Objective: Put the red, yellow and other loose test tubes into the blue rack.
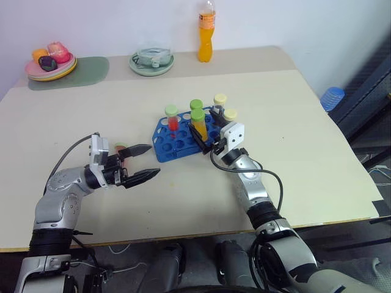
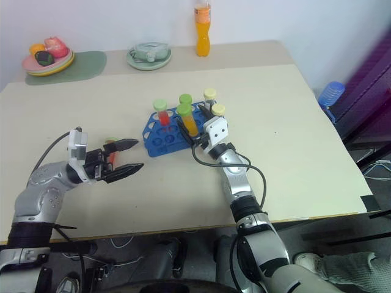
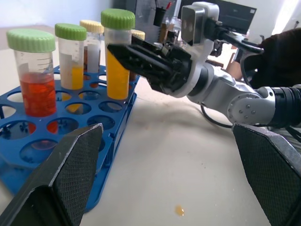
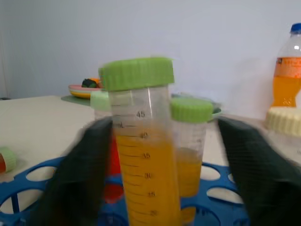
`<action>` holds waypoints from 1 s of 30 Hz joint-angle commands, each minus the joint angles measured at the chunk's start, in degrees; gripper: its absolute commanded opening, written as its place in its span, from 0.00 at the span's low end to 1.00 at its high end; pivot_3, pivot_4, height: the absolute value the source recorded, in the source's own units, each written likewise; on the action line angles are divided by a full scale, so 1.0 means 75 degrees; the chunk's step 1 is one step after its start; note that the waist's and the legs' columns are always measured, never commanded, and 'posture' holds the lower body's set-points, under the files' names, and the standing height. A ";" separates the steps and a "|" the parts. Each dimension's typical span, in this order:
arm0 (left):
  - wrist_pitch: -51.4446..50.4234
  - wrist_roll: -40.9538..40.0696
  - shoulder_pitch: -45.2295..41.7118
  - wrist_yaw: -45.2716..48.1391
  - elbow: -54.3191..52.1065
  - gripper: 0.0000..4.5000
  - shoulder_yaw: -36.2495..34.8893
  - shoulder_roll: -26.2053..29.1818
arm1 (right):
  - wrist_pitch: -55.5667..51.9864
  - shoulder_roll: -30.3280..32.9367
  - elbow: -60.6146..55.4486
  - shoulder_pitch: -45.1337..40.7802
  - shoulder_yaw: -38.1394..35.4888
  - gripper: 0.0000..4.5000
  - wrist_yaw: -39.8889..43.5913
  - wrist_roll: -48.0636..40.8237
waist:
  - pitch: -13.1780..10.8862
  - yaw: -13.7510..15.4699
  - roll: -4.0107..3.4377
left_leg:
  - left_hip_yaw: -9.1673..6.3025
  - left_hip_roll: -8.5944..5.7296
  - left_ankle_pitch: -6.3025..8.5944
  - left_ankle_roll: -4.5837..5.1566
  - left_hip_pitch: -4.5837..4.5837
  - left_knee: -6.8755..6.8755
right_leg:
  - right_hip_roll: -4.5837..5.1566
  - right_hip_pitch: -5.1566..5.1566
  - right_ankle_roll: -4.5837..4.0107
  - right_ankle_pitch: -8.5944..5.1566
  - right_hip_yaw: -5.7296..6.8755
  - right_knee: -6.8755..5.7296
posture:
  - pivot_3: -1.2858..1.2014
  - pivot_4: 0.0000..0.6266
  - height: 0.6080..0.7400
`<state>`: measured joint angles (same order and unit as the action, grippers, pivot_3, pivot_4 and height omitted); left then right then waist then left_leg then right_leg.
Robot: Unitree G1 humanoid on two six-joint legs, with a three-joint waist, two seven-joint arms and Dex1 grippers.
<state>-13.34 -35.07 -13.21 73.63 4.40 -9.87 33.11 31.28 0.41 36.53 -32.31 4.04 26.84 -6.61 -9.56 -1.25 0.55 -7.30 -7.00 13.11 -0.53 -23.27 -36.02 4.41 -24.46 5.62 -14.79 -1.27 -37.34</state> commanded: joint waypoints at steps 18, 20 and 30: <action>-0.0902 -0.1521 -0.0588 -0.2310 -0.0560 1.00 -0.1478 -0.0630 | -0.1121 0.1442 -0.3214 0.1436 0.0154 0.99 0.0581 0.0062 | 0.0001 0.0059 0.0003 | -0.0002 -0.0003 0.0000 0.0001 -0.0002 -0.0012 | 0.0004 0.0006 0.0001 0.0000 0.0001 0.0001 | 0.52 0.24 1.00; -0.1058 -0.1686 -0.0702 -0.2764 -0.0647 1.00 -0.1677 -0.0665 | -0.1712 0.1877 -0.4049 0.2032 0.0170 0.99 0.0916 -0.0122 | 0.0001 0.0059 0.0003 | -0.0002 -0.0001 0.0000 0.0001 -0.0001 -0.0010 | 0.0003 0.0005 0.0001 0.0000 0.0001 0.0000 | 0.52 0.24 1.00; -0.4504 -0.2152 -0.0847 -0.7425 -0.2030 1.00 -0.2286 0.0086 | -0.5603 0.4310 -0.7668 0.3310 -0.0823 0.99 0.2117 -0.2324 | 0.0001 0.0072 0.0008 | -0.0002 0.0001 0.0030 0.0051 -0.0003 -0.0018 | 0.0004 0.0008 0.0002 0.0000 -0.0002 -0.0003 | 0.52 0.24 1.00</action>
<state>-42.88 -50.39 -18.59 24.18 -7.62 -24.71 32.47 -7.73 31.70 -16.11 -6.38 -0.03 41.51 -20.32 -9.55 -0.71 0.62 -7.32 -6.99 13.34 -0.14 -23.29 -36.15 4.44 -24.39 5.64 -14.80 -1.27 -37.36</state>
